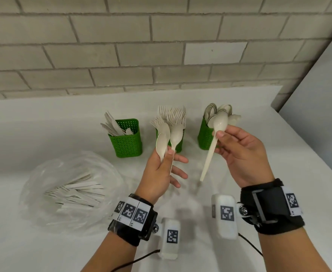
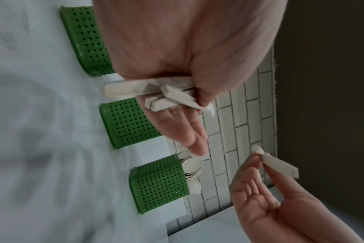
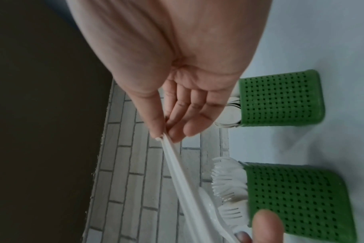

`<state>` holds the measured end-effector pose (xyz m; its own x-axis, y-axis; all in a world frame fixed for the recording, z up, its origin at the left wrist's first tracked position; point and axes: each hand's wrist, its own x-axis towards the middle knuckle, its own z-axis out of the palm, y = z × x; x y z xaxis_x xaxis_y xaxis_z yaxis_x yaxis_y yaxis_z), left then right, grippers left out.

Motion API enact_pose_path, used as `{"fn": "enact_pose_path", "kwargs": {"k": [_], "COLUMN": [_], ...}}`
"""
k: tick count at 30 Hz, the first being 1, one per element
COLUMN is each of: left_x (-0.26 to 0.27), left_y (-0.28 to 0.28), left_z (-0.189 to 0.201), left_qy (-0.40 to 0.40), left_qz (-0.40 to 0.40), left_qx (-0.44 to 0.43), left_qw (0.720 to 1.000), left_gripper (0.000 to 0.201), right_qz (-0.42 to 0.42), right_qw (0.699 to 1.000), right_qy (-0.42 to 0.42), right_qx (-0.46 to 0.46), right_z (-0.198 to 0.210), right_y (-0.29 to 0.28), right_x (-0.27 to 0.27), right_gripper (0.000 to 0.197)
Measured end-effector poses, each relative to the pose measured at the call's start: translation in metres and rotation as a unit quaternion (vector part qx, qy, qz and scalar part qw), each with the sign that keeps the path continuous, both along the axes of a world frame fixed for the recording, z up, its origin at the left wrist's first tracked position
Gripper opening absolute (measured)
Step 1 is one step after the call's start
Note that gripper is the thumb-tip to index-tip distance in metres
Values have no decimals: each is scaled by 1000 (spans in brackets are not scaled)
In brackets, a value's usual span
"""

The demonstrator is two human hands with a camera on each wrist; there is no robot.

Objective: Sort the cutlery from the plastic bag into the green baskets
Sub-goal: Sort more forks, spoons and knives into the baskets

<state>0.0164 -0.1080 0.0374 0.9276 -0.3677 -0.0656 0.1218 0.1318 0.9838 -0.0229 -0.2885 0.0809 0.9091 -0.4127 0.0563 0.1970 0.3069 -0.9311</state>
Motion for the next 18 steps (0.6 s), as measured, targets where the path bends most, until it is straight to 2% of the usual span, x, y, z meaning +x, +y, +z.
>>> {"fn": "enact_pose_path", "kwargs": {"k": [6,13,15,18], "left_x": [-5,-7,-6,0], "left_y": [-9,-5,-2,3], "left_z": [1,-2,-3,-6], "left_qy": [-33,-31,-14,0], "left_qz": [-25,-48,-58,-46], "left_qx": [1,11,8,11], "left_qw": [999,998,998,999], "left_gripper": [22,21,22,22], "right_qz": [56,86,46,-25], "right_qw": [998,974,983,998], "right_qy": [24,90,73,21], "right_qx": [-25,-187,-164,-60], "right_z": [-15,-24,-23,-16], "right_y": [32,39,40,35], "right_x": [2,8,11,14], "right_gripper": [22,10,10,10]}}
